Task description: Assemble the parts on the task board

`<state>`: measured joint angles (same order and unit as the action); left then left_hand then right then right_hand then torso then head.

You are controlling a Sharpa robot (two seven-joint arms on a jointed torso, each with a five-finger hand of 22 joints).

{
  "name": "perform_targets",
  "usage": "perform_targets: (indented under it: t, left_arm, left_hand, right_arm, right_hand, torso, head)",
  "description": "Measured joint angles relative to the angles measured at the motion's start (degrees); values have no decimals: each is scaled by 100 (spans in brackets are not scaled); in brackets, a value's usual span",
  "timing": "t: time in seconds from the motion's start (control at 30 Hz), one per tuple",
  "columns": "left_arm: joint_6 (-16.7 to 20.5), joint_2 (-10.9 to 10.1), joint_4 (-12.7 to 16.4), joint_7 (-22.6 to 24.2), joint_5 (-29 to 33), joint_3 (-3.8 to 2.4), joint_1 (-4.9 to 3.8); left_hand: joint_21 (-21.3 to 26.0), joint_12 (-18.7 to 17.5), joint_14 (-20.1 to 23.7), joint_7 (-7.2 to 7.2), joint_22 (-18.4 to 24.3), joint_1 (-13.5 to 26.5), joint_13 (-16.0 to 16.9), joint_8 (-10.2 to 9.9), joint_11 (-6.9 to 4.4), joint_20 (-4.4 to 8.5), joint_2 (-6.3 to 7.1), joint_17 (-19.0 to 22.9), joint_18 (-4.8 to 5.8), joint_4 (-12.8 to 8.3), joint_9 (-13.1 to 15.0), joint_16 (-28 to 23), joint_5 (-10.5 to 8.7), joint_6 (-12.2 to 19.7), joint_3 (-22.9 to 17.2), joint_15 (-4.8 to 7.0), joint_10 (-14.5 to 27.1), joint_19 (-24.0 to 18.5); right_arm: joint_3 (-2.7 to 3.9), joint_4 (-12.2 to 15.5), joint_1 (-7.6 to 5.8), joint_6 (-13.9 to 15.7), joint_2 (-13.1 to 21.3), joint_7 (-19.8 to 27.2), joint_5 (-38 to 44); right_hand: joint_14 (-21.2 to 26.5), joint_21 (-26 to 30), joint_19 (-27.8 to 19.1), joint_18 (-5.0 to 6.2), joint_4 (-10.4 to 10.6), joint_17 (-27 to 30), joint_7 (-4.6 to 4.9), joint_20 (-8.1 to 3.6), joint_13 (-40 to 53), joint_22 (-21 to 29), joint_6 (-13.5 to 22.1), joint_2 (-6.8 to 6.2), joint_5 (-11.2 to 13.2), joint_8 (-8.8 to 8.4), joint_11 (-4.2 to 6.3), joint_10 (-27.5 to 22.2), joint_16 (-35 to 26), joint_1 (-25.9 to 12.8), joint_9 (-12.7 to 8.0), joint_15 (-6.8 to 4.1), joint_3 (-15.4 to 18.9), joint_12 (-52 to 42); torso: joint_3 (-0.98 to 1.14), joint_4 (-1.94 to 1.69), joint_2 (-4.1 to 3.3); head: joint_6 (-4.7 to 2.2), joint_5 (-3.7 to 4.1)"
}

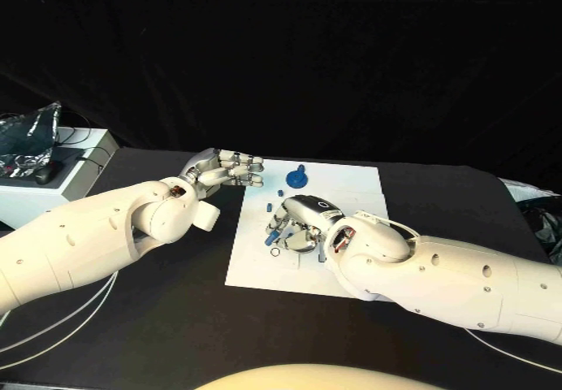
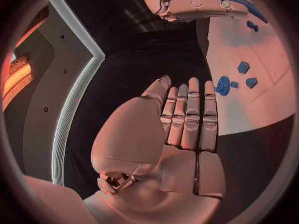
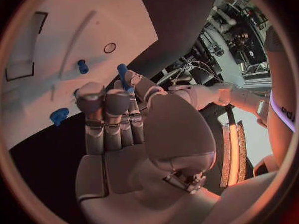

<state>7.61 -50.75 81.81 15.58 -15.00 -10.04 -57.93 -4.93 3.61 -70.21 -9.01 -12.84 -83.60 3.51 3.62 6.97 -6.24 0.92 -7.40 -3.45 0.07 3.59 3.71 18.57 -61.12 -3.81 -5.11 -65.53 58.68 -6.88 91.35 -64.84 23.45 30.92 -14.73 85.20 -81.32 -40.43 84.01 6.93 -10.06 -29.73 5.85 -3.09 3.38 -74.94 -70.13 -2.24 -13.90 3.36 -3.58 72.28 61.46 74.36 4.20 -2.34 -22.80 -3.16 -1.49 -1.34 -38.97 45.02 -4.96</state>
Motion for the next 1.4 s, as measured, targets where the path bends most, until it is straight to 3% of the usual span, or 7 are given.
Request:
perform_targets:
  t: [0.77,1.4]
  left_arm:
    - [-1,-9,2,-1,1,0,0]
    - [-1,-13,4,-2,3,0,0]
  left_hand:
    - [0,0,0,0,5,0,0,0,0,0,0,0,0,-15,0,0,0,0,-48,0,0,0]
    - [0,0,0,0,5,0,0,0,0,0,0,0,0,-15,0,0,0,0,-95,0,0,0]
  right_arm:
    - [-42,-119,56,-546,-42,-94,552]
    - [-55,-211,72,-670,-99,-115,682]
  right_hand:
    - [-1,28,-2,33,-39,18,11,3,4,2,11,7,-19,20,4,-4,0,7,3,0,-22,-2]
    - [-1,56,-12,25,-46,36,28,13,1,3,28,8,-14,21,14,-13,0,7,9,1,-14,6]
  torso:
    - [7,13,1]
    - [-1,10,4]
  head:
    - [69,-16]
    - [100,-31]
